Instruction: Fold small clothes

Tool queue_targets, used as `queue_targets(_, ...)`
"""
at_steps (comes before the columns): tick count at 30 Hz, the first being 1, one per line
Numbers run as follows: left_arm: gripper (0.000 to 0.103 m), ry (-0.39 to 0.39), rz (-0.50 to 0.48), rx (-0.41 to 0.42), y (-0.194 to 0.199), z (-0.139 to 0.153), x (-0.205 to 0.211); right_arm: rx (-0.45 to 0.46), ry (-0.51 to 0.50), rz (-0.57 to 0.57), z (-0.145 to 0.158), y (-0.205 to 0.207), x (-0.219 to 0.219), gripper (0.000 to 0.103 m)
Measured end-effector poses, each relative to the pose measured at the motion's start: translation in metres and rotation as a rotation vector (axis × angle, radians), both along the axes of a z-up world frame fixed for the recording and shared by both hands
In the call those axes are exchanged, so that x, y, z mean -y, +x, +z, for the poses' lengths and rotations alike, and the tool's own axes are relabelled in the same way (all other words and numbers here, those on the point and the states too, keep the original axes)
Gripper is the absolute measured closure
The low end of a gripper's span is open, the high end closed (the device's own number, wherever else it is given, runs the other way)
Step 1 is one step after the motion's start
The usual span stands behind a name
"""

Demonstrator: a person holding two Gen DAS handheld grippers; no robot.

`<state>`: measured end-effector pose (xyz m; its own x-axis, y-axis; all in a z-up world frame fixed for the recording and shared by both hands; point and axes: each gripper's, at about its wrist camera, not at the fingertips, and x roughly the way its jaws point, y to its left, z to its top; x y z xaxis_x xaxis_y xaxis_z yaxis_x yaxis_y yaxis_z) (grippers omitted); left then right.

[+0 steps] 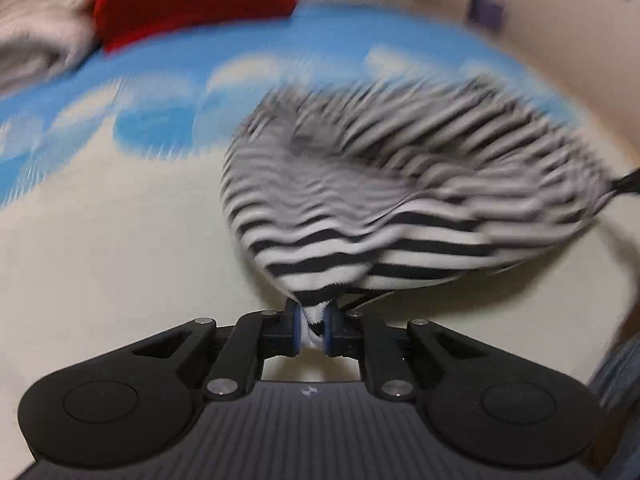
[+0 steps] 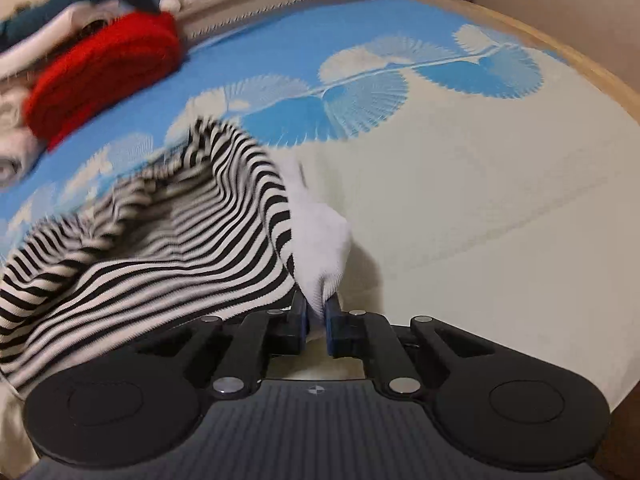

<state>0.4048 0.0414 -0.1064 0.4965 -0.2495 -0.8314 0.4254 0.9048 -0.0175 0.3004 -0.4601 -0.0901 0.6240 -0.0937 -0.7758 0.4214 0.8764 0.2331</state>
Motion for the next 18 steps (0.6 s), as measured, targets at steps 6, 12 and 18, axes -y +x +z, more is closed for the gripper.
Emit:
queue_targets(6,0.086,-0.007,-0.04,-0.067,0.0,-0.01,-0.007,-0.185,-0.043,0.085,-0.035,0.017,-0.008,0.088)
queue_targets(12,0.018,-0.08,-0.028,0.153,-0.007,0.06,-0.025,0.008,-0.274,0.021,0.026,0.01,-0.019,0.051)
queue_targets(18,0.017,-0.106,-0.034,0.273,0.066,0.084,0.016,0.246,-0.351,0.263,0.062,0.076,-0.059,0.052)
